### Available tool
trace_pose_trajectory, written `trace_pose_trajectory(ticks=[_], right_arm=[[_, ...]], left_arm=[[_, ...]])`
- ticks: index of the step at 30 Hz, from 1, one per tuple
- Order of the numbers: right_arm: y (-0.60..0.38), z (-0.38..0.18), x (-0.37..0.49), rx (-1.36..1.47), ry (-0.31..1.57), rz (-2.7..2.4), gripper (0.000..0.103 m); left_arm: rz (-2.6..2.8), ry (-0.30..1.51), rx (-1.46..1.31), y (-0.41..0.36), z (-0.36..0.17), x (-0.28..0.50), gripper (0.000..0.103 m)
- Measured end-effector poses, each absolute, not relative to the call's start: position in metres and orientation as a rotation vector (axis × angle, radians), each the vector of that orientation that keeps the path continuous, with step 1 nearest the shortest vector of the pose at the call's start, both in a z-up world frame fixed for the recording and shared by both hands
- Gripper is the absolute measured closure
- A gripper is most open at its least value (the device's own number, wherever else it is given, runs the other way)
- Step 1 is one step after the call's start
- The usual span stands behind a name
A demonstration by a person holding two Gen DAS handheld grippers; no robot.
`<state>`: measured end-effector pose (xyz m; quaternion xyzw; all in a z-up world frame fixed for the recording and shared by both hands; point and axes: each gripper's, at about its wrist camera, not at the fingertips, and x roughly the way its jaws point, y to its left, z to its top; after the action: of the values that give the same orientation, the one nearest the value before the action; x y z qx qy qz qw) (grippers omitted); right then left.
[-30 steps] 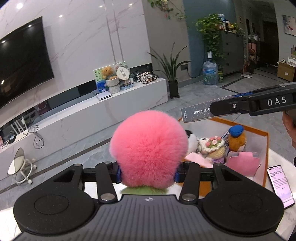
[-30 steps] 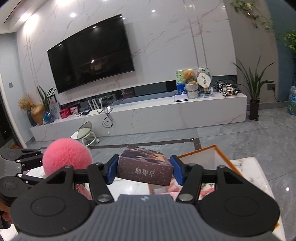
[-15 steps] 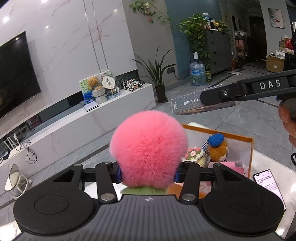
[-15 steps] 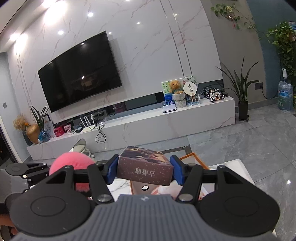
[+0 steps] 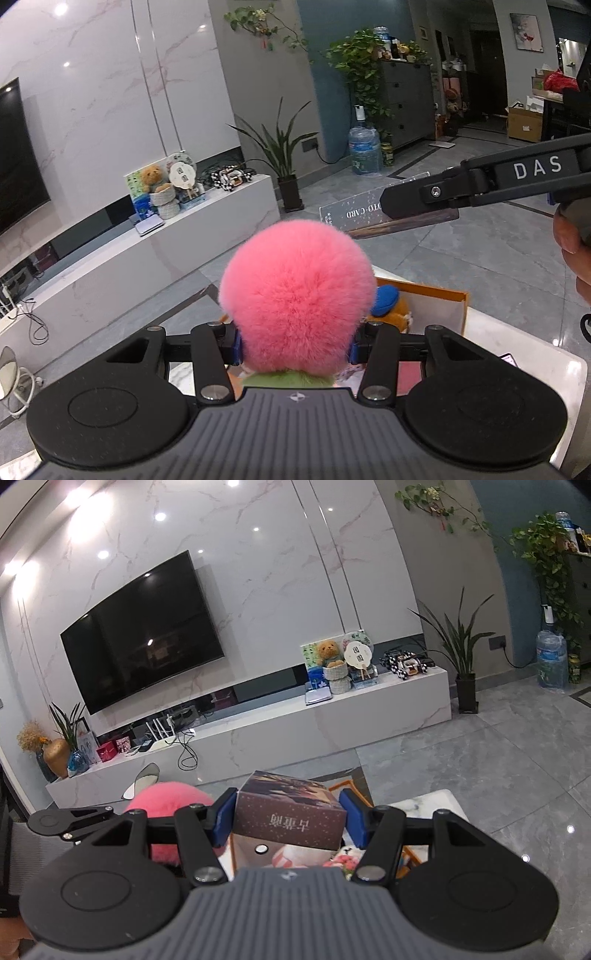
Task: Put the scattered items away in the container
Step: 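Carry the pompom in the left tool and card box in the right tool over the orange box, then open the left tool dropping the pompom while the right tool releases the card box into the box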
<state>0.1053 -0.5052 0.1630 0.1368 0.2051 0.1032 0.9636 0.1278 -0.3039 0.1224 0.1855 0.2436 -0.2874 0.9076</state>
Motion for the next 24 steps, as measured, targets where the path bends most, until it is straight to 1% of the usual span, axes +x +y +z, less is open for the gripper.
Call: trace_pose_trajectory(ticks=[9,16,21,24], right_arm=[[-0.518,0.141,0.115,0.287,0.487,0.188,0.041],[-0.512,0.115,0.135,0.259,0.612,0.197,0.041],[-0.502,0.095,0.146,0.211,0.736,0.233,0.041],[-0.498,0.084,0.151,0.182,0.808,0.233,0.041]], left_arm=[[-0.634,0.551,0.363,-0.323,0.093,0.130,0.049],[-0.675,0.646,0.391,-0.331,0.048,0.126,0.048],[-0.708,0.695,0.430,-0.336,0.024,0.122,0.048],[-0.729,0.723,0.479,-0.341,0.013,0.120,0.047]])
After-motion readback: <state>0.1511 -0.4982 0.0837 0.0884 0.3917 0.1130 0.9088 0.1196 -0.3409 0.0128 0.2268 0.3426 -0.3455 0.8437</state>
